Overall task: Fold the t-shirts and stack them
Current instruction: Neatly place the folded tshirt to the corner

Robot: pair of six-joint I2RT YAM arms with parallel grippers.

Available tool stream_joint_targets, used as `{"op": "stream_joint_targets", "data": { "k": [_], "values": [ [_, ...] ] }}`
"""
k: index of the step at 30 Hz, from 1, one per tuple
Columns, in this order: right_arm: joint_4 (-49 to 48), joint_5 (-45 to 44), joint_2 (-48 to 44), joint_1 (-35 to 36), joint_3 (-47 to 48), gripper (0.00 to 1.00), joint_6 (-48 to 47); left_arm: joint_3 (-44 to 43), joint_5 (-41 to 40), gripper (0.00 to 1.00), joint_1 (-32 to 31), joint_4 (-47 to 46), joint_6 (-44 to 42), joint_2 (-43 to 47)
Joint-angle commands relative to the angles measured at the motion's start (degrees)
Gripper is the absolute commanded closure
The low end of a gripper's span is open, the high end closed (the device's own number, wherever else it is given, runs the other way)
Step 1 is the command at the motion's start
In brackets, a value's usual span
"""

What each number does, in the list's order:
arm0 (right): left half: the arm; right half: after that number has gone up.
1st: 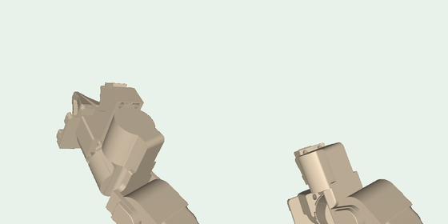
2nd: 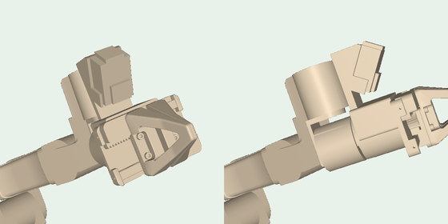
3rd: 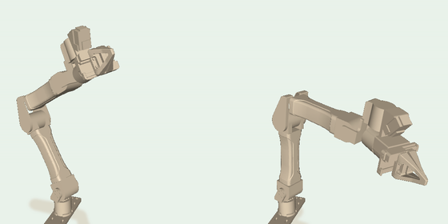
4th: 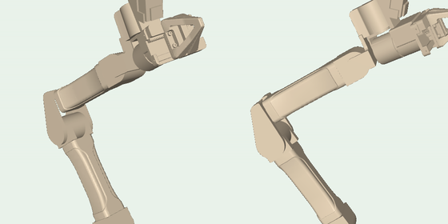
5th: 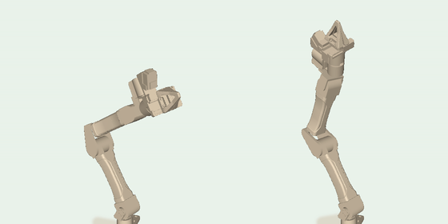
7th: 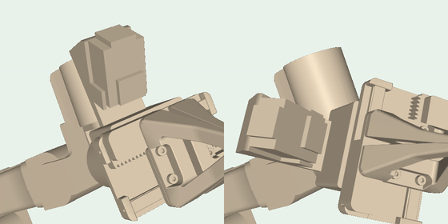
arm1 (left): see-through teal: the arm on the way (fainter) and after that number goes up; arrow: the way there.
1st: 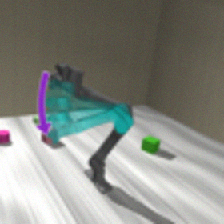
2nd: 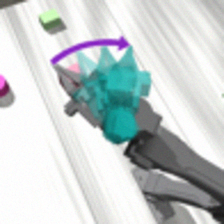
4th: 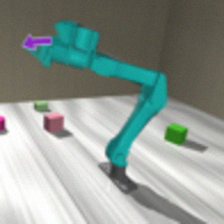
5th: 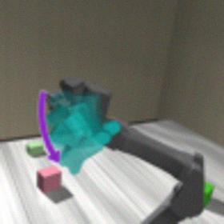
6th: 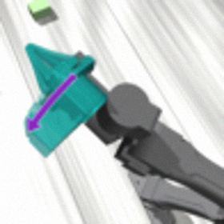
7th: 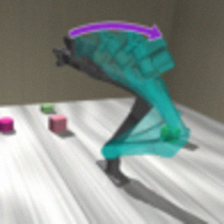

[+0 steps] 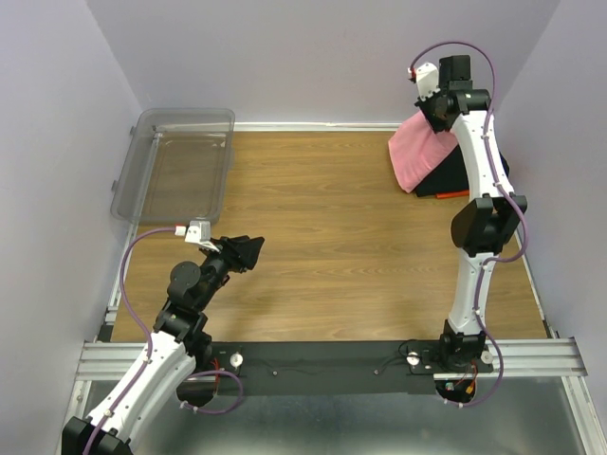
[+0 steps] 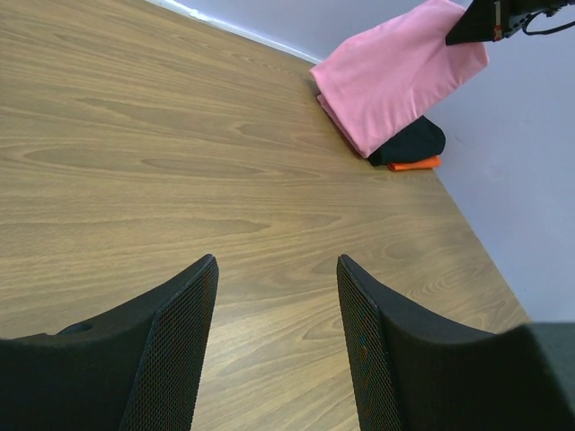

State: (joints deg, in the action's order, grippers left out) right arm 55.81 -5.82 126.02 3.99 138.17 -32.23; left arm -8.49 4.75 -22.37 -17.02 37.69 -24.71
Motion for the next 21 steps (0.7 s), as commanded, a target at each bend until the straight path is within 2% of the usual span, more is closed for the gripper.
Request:
{"op": "stream_joint_targets", "data": {
  "k": [1,21],
  "values": [
    [-0.79,0.99,-1.83,-1.08,2.02,1.0,-0.29,0.84,0.87,0.36,-0.22,-1.53,-0.51,0.19],
    [-0.88,4.68,-4.11,-3.46,3.33,0.99,0.15,1.46,0.78,0.36,-0.22,-1.97,-0.43,-0.08]
  ]
}}
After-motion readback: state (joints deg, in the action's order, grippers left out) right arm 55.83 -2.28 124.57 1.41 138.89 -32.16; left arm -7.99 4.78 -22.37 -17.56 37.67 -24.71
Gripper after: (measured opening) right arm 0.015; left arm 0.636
